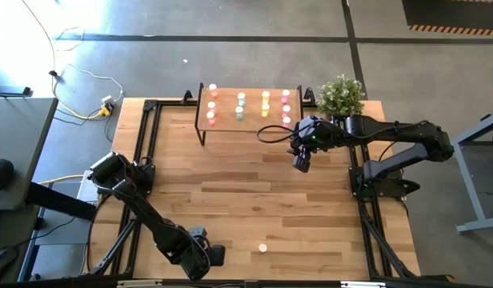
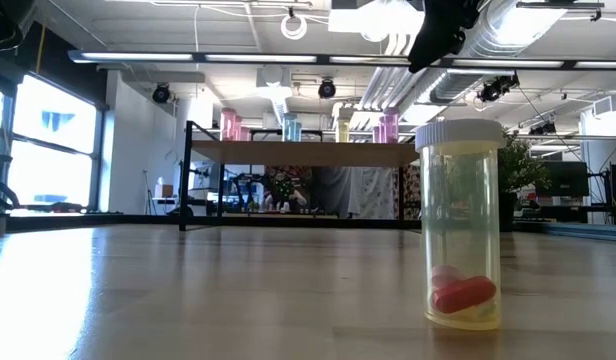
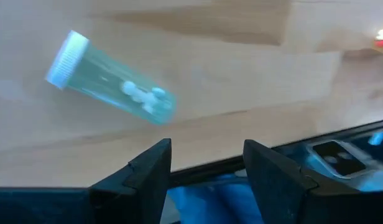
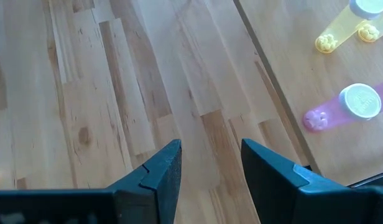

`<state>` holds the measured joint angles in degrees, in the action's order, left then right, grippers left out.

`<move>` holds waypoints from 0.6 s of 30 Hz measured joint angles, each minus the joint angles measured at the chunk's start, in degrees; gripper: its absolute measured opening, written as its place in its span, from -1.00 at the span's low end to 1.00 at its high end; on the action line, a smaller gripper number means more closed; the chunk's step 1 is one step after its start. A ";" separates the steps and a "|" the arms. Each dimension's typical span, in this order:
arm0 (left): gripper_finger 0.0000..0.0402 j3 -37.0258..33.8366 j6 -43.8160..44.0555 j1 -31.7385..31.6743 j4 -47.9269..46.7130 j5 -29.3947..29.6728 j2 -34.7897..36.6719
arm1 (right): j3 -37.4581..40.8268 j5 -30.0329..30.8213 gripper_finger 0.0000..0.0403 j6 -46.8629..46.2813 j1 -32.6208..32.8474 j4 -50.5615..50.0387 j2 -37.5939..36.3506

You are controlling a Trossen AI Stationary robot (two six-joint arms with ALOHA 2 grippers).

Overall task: Pick and place medicine bottles onto shelf by color
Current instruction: Put the blue pill bottle on the shelf aligned with the other blue pill bottle

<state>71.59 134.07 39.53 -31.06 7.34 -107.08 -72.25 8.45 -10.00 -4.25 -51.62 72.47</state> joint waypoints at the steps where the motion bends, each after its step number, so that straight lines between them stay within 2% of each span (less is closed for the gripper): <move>1: -0.05 0.00 -1.37 0.02 -0.02 -0.72 -0.29 | 0.00 0.00 -0.22 0.00 0.00 0.00 -0.02; 5: -0.05 -0.06 -7.84 0.02 1.09 -6.38 -1.03 | 0.00 0.00 -0.22 0.02 0.00 0.00 -0.02; 7: -0.05 -0.05 -12.50 0.05 2.42 -6.34 -1.01 | 0.00 0.00 -0.22 0.24 0.00 0.00 0.00; 11: -0.05 -0.02 -30.37 -0.59 5.53 -5.74 -0.88 | 0.00 0.00 -0.22 0.24 0.00 -0.02 -0.02; 18: -0.05 0.00 -54.49 -4.15 6.66 -15.27 -0.72 | 0.00 0.00 -0.22 0.02 0.00 -0.02 0.00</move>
<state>71.59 79.59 35.38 -24.40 -7.93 -107.81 -72.25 8.45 -9.98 -4.25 -51.64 72.47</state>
